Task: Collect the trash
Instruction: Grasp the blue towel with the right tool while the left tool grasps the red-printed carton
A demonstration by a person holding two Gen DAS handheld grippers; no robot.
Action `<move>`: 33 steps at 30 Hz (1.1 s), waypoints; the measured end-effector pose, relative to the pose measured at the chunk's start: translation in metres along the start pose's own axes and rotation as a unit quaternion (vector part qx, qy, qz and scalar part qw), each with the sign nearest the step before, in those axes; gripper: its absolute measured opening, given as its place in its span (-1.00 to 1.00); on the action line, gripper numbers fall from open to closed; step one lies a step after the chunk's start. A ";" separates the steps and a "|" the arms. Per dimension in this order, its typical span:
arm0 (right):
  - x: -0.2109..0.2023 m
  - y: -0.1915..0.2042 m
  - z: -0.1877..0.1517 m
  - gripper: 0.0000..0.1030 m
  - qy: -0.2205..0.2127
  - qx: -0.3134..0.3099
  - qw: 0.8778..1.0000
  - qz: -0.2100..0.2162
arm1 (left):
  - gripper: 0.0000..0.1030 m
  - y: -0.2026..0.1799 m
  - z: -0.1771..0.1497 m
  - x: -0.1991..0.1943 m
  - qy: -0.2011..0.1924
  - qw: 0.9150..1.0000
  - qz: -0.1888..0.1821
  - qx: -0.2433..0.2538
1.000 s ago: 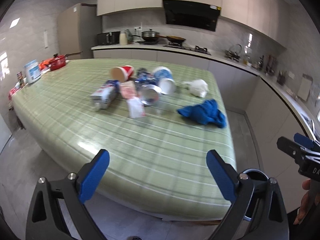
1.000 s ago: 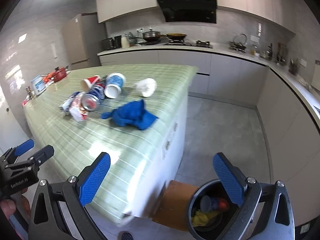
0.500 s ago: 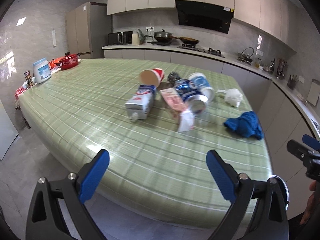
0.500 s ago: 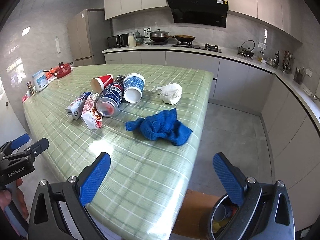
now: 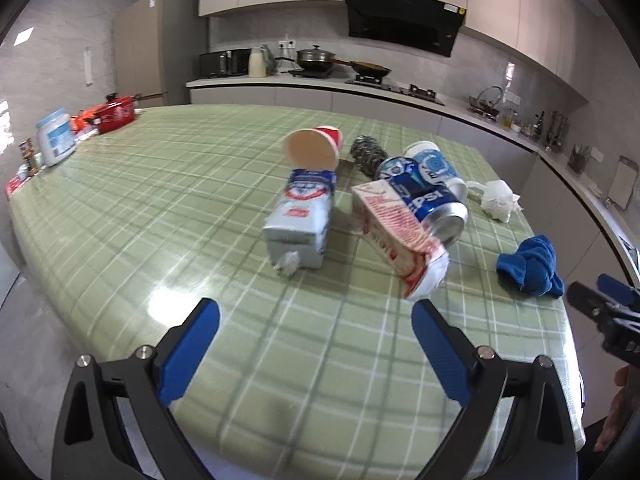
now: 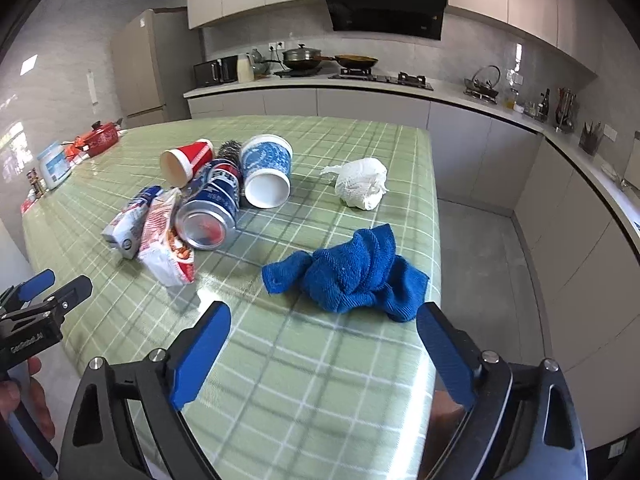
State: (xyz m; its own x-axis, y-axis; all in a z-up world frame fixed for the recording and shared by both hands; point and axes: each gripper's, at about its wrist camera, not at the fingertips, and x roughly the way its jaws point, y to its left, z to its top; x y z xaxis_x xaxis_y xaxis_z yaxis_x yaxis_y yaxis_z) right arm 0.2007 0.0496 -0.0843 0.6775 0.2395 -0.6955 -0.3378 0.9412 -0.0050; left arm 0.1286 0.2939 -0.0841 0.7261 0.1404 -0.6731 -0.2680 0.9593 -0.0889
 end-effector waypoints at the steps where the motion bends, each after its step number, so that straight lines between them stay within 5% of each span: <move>1: 0.006 0.000 0.001 0.85 0.005 0.004 1.000 -0.003 | 0.84 -0.003 0.001 0.002 0.001 1.000 -0.006 0.002; 5: 0.026 -0.007 0.003 0.67 0.019 0.014 1.000 -0.010 | 0.77 -0.018 0.009 0.015 0.006 0.999 -0.036 0.005; 15: 0.067 -0.026 0.010 0.65 0.039 0.017 0.999 0.002 | 0.74 -0.057 0.026 0.059 0.031 0.997 -0.067 0.007; 18: 0.078 -0.028 0.016 0.65 0.039 0.015 0.999 0.008 | 0.55 -0.059 0.029 0.074 0.045 0.997 -0.057 0.010; 20: 0.086 -0.027 0.019 0.65 0.042 0.013 0.999 0.015 | 0.17 -0.056 0.027 0.082 0.061 0.997 -0.055 0.007; 23: 0.092 -0.025 0.019 0.33 0.050 0.013 0.998 0.030 | -0.29 -0.052 0.027 0.082 0.067 0.996 -0.053 0.005; 29: 0.088 -0.021 0.016 -0.09 0.047 0.017 0.998 0.044 | -0.37 -0.043 0.021 0.067 0.050 0.997 -0.059 0.001; 33: 0.078 -0.020 0.012 -0.14 0.038 0.012 0.998 0.051 | -0.38 -0.041 0.018 0.051 0.031 0.998 -0.054 0.012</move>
State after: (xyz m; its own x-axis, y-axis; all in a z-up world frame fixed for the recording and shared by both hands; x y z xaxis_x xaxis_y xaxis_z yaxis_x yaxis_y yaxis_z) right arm 0.2685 0.0525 -0.1299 0.5887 0.3165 -0.7438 -0.3859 0.9186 0.0854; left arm 0.1875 0.2660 -0.1016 0.7094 0.0207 -0.7045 -0.1742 0.9737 -0.1467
